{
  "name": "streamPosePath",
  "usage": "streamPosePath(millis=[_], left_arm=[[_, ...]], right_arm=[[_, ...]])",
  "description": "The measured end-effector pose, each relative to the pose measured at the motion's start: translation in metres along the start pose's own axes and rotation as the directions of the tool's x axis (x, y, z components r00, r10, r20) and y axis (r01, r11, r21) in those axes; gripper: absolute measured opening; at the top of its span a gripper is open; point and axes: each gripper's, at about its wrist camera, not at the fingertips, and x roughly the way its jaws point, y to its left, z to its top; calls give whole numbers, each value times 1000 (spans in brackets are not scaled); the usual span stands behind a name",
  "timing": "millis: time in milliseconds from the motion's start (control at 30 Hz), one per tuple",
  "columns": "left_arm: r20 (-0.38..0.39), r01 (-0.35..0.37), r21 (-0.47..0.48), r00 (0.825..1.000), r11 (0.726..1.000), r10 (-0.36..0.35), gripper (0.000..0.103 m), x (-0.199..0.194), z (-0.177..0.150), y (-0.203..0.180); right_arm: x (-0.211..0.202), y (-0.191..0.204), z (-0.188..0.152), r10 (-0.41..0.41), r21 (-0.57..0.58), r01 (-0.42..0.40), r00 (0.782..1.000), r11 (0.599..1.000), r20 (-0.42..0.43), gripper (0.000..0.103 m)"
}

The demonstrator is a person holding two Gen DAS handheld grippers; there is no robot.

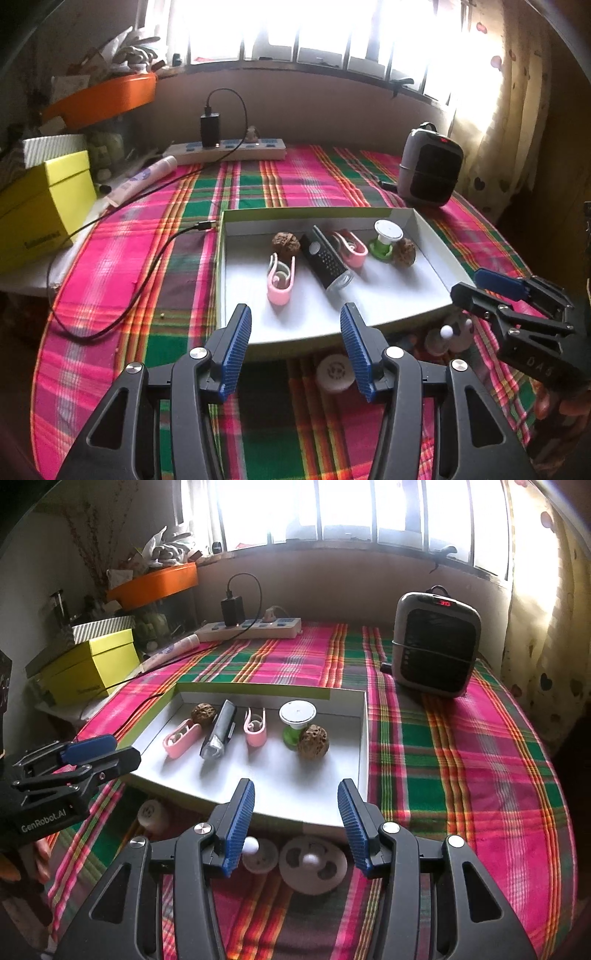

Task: Organize objects
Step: 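Withdraw both tools from the tray to the items in front of it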

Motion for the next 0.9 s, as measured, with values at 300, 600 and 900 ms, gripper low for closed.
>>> streamPosePath(millis=[300, 600, 900], left_arm=[[13, -9, 23, 1000, 1000, 9, 49, -11, -15, -7], [-13, 0, 42, 1000, 999, 0, 50, -9, -30, -12], [-50, 27, 62, 998, 998, -24, 55, -2, -40, -18]], right_arm=[[-12, -1, -17, 23, 17, -23, 1000, 1000, 8, 48], [-19, -11, -32, 35, 49, -35, 999, 998, 1, 48], [-21, -27, -40, 27, 81, -26, 1000, 996, -15, 48]])
